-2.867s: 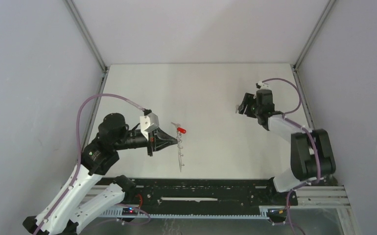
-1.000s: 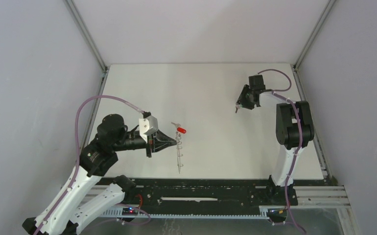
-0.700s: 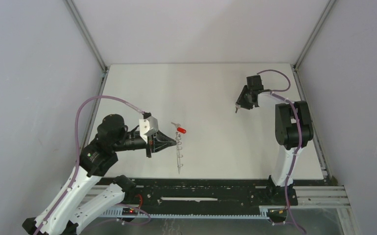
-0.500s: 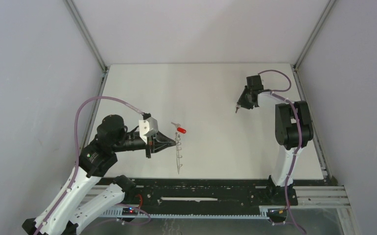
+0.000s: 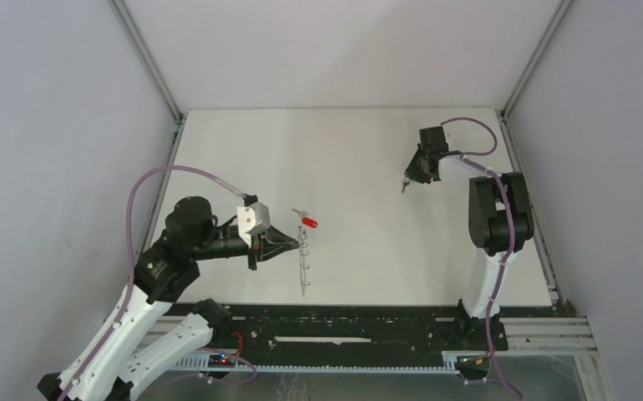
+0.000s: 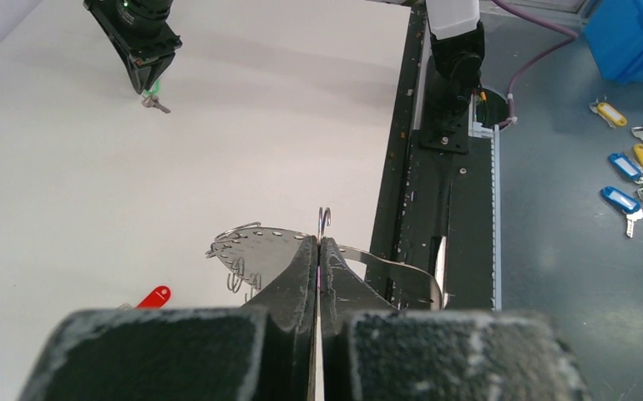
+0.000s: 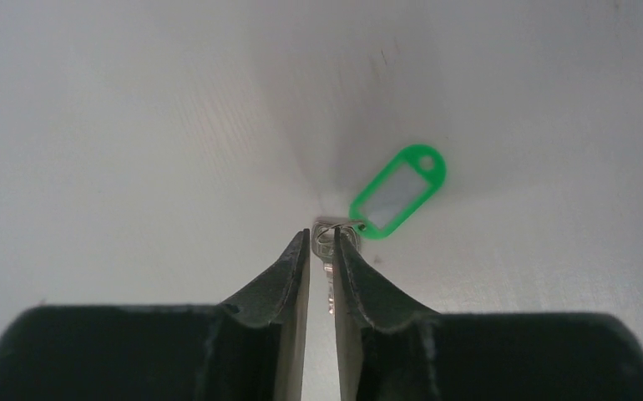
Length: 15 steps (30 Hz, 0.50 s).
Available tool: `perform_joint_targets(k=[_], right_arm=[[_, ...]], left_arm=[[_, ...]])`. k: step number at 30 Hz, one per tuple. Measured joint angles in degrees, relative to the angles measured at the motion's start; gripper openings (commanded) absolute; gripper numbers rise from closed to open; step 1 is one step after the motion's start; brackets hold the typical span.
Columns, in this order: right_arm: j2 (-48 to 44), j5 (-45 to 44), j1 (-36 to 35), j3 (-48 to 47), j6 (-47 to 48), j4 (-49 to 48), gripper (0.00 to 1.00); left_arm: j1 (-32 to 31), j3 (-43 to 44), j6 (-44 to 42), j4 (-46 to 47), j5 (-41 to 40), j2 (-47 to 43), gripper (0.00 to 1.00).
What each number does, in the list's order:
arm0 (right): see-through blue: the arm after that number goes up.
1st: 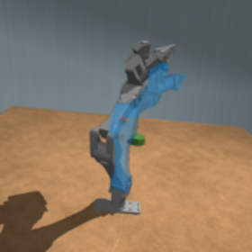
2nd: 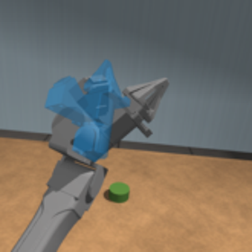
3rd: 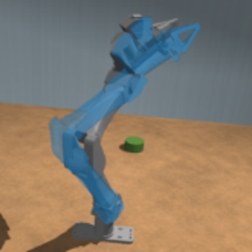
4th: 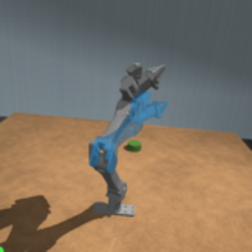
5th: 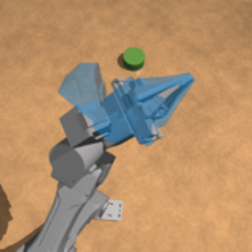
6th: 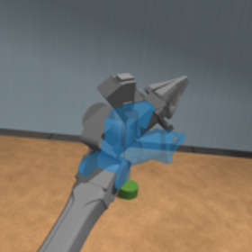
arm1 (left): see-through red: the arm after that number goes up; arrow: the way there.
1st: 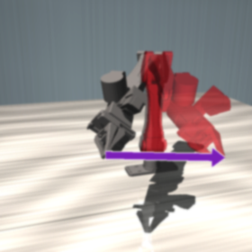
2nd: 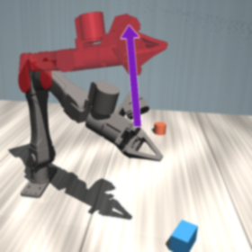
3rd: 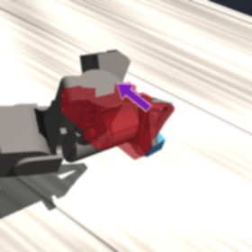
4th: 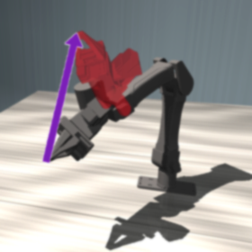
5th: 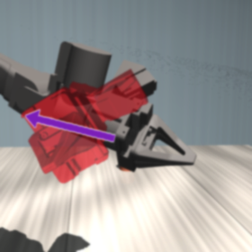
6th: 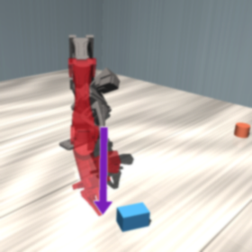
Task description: Put the keys on the keyring
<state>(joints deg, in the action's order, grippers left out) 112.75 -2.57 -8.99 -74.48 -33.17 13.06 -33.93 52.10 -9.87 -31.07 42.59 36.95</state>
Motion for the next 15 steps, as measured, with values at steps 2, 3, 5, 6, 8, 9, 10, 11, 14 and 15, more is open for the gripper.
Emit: perform_joint_targets(k=[2, 3, 5, 6, 8, 9, 10, 11, 14, 15], right_arm=[[0.00, -0.22, -0.13, -0.22, -0.13, 0.00, 0.19], [0.00, -0.37, -0.17, -0.22, -0.20, 0.00, 0.19], [0.00, -0.44, -0.20, -0.22, -0.20, 0.02, 0.19], [0.00, -0.48, -0.22, -0.22, -0.20, 0.02, 0.20], [0.00, -0.63, -0.22, -0.26, -0.20, 0.09, 0.25], [0.00, -0.74, -0.22, -0.33, -0.20, 0.35, 0.26], [0.00, -0.98, -0.24, -0.59, -0.17, 0.98, 0.26], [0.11, -1.18, -0.28, -1.01, -0.20, 1.66, 0.26], [0.44, -1.73, -0.52, -2.27, -0.17, 2.45, 0.26], [0.50, -1.77, -0.59, -2.54, -0.17, 2.49, 0.26]], left_arm=[[0.00, 0.00, -0.26, -0.02, 0.00, 0.00, 0.00], [0.00, 0.00, -0.33, -0.04, -0.02, 0.00, 0.00], [0.00, 0.00, -0.66, -0.15, -0.13, 0.00, 0.00], [0.00, 0.00, -0.70, -0.24, -0.17, 0.00, 0.00], [0.00, 0.00, -0.74, -0.39, -0.17, 0.00, 0.00], [0.00, 0.00, -0.74, -0.42, -0.17, 0.00, 0.00], [0.00, 0.02, -0.74, -0.42, -0.17, 0.00, 0.00], [0.00, 0.13, -0.76, -0.57, -0.17, 0.00, 0.00], [0.00, 0.81, -1.14, -1.25, -0.17, 0.00, 0.00], [0.00, 0.98, -1.20, -1.27, -0.17, 0.00, 0.00]])
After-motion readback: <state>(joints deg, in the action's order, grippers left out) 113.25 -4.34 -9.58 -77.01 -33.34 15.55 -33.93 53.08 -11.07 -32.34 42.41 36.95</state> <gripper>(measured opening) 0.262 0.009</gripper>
